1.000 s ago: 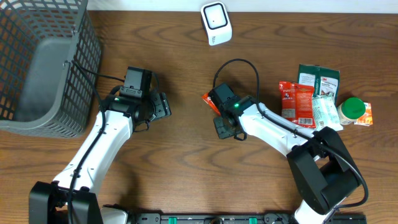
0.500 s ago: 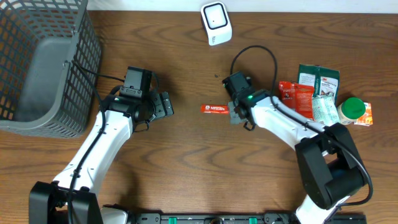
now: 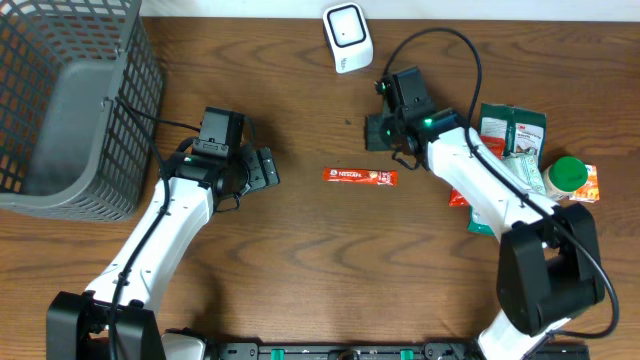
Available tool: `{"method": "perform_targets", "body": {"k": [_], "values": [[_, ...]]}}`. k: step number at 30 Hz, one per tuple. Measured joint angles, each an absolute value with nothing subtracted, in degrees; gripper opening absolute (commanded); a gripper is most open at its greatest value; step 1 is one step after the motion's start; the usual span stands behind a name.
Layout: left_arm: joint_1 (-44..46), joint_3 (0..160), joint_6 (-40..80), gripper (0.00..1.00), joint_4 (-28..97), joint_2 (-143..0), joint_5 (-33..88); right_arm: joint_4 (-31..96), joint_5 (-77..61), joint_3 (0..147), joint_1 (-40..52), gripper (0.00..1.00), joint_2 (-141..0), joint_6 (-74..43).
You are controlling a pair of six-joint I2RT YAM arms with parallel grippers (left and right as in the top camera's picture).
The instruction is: Scan the item barcode
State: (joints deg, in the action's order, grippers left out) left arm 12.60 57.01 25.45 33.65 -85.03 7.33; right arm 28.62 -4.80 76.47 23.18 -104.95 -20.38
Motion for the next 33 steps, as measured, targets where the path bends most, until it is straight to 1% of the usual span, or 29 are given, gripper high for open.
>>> {"method": "perform_targets", "body": {"k": [4,5,10,13,23,33], "values": [[12.60,57.01,25.45,0.93,33.65,-85.03,7.33,25.08,-6.22,76.75,26.96,0.06,-105.65,-23.07],[12.60,57.01,25.45,0.93,33.65,-85.03,7.33,23.55,-5.85,76.75,28.42,0.05,-106.52,-23.55],[12.60,57.01,25.45,0.93,33.65,-85.03,7.33,18.20,-2.07,76.77,34.39,0.04,-112.29,-24.58],[12.60,57.01,25.45,0.93,33.65,-85.03,7.33,16.84,0.25,76.77,36.75,0.08,-115.68,-24.86],[12.60,57.01,25.45,0.93,33.65,-85.03,7.31,16.23,8.78,76.77,37.82,0.05,-117.82,-25.12],[12.60,57.01,25.45,0.94,33.63,-85.03,7.33,17.04,10.37,76.75,37.82,0.04,-117.82,-26.61]]}}
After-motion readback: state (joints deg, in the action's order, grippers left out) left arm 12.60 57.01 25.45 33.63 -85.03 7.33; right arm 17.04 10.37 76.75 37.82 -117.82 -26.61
